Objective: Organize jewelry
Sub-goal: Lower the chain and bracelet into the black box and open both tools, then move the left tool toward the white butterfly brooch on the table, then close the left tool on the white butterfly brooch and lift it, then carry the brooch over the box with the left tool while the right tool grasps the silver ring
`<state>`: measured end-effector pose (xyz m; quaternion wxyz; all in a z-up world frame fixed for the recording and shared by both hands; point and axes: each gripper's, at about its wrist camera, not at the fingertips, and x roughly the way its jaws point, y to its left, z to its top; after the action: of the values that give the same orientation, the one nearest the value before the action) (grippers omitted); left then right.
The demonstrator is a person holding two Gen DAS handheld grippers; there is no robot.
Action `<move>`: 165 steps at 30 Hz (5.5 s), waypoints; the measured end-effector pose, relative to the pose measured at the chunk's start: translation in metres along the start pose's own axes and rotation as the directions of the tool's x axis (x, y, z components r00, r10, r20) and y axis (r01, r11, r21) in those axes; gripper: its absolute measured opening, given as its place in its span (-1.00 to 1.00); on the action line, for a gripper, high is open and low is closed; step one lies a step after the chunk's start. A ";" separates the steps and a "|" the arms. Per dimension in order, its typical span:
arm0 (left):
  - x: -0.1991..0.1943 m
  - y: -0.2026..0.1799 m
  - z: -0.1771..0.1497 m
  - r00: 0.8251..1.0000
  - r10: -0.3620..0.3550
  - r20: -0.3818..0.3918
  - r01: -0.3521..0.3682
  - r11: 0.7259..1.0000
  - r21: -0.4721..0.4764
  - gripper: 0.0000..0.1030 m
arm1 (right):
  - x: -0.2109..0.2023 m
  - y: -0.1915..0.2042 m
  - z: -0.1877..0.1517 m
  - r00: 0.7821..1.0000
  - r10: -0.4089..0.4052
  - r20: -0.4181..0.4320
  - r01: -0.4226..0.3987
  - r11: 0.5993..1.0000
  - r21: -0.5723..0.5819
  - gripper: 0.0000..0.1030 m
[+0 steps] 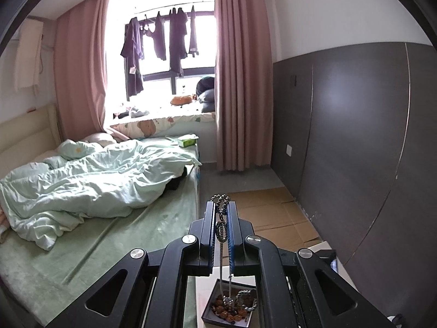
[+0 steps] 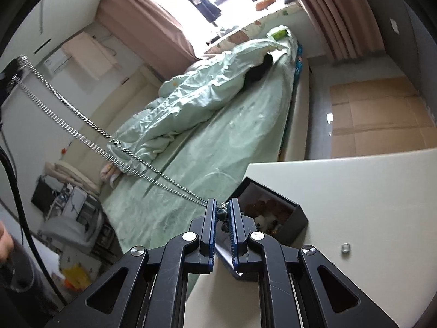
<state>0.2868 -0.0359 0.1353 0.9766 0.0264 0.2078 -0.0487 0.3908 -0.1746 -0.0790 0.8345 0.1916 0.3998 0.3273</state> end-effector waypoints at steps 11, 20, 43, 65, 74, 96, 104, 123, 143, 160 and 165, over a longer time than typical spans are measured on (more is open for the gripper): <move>0.023 -0.008 -0.006 0.999 -0.031 -0.033 0.031 1.000 -0.003 -0.85 | 0.000 -0.033 0.003 0.996 -0.079 -0.053 0.085 0.989 0.122 -0.38; 0.043 -0.015 -0.017 0.993 -0.076 -0.095 0.072 0.996 -0.052 -0.85 | -0.038 -0.067 0.000 0.987 -0.158 -0.037 0.162 0.973 0.166 -0.38; 0.115 -0.078 -0.130 0.891 -0.132 -0.434 0.119 0.991 -0.057 -0.80 | -0.090 -0.118 -0.010 0.977 -0.212 -0.034 0.214 0.951 0.223 -0.37; 0.130 -0.127 -0.214 0.849 -0.137 -0.511 0.135 0.990 -0.041 0.36 | -0.130 -0.154 -0.020 0.974 -0.226 0.005 0.214 0.930 0.299 -0.37; 0.137 -0.135 -0.231 0.835 -0.163 -0.526 0.185 0.983 -0.011 0.33 | -0.136 -0.156 -0.021 0.976 -0.216 0.017 0.201 0.930 0.308 -0.37; 0.158 -0.126 -0.240 0.795 -0.148 -0.588 0.179 0.984 -0.005 -0.11 | -0.134 -0.155 -0.021 0.976 -0.216 0.006 0.205 0.934 0.293 -0.37; 0.170 -0.123 -0.244 0.808 -0.114 -0.578 0.185 0.981 0.064 0.14 | -0.130 -0.152 -0.022 0.975 -0.220 -0.005 0.213 0.935 0.282 -0.37; 0.161 -0.124 -0.225 0.844 -0.143 -0.517 0.220 0.971 0.090 -0.16 | -0.090 -0.131 -0.022 0.965 -0.237 -0.112 0.253 0.952 0.170 -0.37; 0.131 -0.046 -0.170 0.898 -0.143 -0.417 0.136 0.990 -0.047 -0.16 | -0.023 -0.108 -0.029 0.929 -0.282 -0.241 0.288 0.957 -0.008 -0.38; 0.118 0.022 -0.172 0.903 -0.117 -0.414 0.068 0.989 -0.130 -0.16 | 0.036 -0.079 -0.024 0.850 -0.454 -0.266 0.428 0.891 -0.150 -0.12; 0.117 0.030 -0.173 0.903 -0.117 -0.413 0.063 0.988 -0.140 -0.16 | 0.045 -0.078 -0.029 0.800 -0.540 -0.263 0.491 0.840 -0.231 -0.40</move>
<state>0.3266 -0.0037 -0.0696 0.9053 -0.0338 0.4168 -0.0741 0.4190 -0.1974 -0.1665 0.8285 -0.0436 0.5397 0.1431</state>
